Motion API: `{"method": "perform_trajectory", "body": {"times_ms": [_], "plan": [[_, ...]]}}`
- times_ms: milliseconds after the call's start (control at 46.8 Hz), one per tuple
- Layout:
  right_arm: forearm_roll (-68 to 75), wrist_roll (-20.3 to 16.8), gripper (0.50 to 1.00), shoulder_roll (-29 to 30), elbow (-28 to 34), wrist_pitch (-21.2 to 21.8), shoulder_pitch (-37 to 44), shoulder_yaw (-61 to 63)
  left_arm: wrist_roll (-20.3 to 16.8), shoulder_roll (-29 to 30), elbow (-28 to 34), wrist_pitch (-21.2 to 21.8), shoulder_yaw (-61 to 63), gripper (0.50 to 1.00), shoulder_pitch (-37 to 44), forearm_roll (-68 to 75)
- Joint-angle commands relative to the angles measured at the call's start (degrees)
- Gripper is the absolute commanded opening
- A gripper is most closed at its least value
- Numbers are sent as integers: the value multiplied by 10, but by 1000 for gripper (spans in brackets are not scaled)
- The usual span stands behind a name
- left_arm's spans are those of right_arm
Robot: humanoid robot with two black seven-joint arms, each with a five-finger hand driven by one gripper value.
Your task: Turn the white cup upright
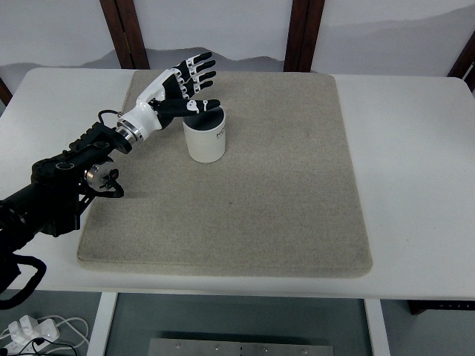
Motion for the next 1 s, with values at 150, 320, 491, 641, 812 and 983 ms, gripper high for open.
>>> {"method": "perform_trajectory", "body": {"times_ms": [150, 320, 491, 641, 812, 983], "plan": [[0, 0, 952, 0, 0, 0, 0, 0, 0, 10, -1, -23, -41, 992, -4, 0], [0, 0, 952, 0, 0, 0, 0, 0, 0, 17, 1, -23, -76, 992, -13, -2], [0, 0, 952, 0, 0, 0, 0, 0, 0, 23, 6, -22, -111, 994, -24, -32], [1, 0, 952, 0, 0, 0, 0, 0, 0, 37, 9, -22, -111, 994, -23, -86], [0, 0, 952, 0, 0, 0, 0, 0, 0, 37, 40, -23, -112, 994, -23, -135], [0, 0, 952, 0, 0, 0, 0, 0, 0, 37, 50, -22, -110, 994, -20, -179]]}}
